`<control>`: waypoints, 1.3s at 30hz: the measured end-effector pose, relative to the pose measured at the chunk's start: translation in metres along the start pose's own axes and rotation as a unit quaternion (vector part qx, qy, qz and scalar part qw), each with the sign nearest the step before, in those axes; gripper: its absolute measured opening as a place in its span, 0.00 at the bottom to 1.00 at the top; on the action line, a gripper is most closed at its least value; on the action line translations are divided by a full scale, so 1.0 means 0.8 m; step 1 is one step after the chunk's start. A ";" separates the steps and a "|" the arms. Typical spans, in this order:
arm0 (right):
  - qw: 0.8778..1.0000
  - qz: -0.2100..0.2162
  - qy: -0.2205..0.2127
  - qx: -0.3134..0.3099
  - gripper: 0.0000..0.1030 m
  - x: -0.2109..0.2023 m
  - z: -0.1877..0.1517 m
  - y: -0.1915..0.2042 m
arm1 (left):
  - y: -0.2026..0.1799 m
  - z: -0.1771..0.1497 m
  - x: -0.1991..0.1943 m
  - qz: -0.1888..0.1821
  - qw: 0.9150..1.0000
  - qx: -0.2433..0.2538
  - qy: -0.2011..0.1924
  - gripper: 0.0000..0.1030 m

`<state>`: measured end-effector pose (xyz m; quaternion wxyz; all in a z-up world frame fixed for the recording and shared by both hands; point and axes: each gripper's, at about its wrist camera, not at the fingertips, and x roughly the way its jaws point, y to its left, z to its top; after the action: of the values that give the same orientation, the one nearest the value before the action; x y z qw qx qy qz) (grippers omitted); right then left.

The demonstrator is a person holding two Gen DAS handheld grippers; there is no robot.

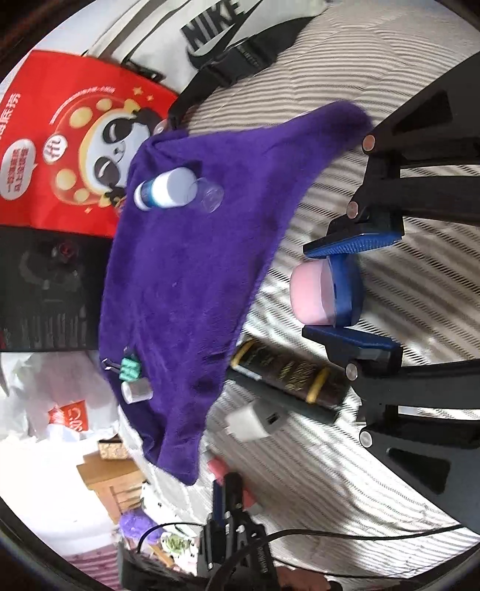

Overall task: Organize rigid objects
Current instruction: 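Grasp the pink-and-blue jar with the right tool while the left tool holds the marker, then lay the marker by the tape roll with the left tool while the right tool places the jar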

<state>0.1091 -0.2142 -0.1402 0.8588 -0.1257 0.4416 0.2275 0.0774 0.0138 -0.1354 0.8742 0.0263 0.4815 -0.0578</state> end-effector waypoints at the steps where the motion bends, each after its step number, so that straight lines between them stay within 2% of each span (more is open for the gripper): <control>1: 1.000 -0.002 0.002 0.002 0.35 0.000 -0.003 -0.001 | -0.001 0.000 0.000 0.000 1.000 0.001 -0.001 0.16; 8: 0.999 -0.010 -0.013 0.030 0.35 -0.001 -0.009 -0.002 | 0.001 -0.002 -0.002 -0.009 1.000 0.003 -0.007 0.16; 15: 0.999 -0.018 0.002 0.039 0.35 -0.004 -0.005 -0.001 | 0.013 0.000 -0.003 -0.035 0.999 -0.018 0.002 0.16; 24: 0.999 -0.013 -0.015 0.049 0.35 -0.029 -0.001 -0.005 | 0.019 0.004 -0.018 -0.026 1.000 -0.016 -0.005 0.16; 34: 0.996 0.009 -0.043 0.078 0.35 -0.049 0.023 -0.025 | 0.027 0.027 -0.036 -0.036 0.999 -0.011 -0.028 0.16; 39: 0.995 -0.007 -0.050 0.087 0.35 -0.050 0.040 -0.041 | 0.032 0.049 -0.042 -0.042 0.998 -0.010 -0.041 0.16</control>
<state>0.1283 -0.2405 -0.0886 0.8889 -0.0427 0.4155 0.1881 0.0958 0.0377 -0.0863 0.8904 -0.0046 0.4460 -0.0905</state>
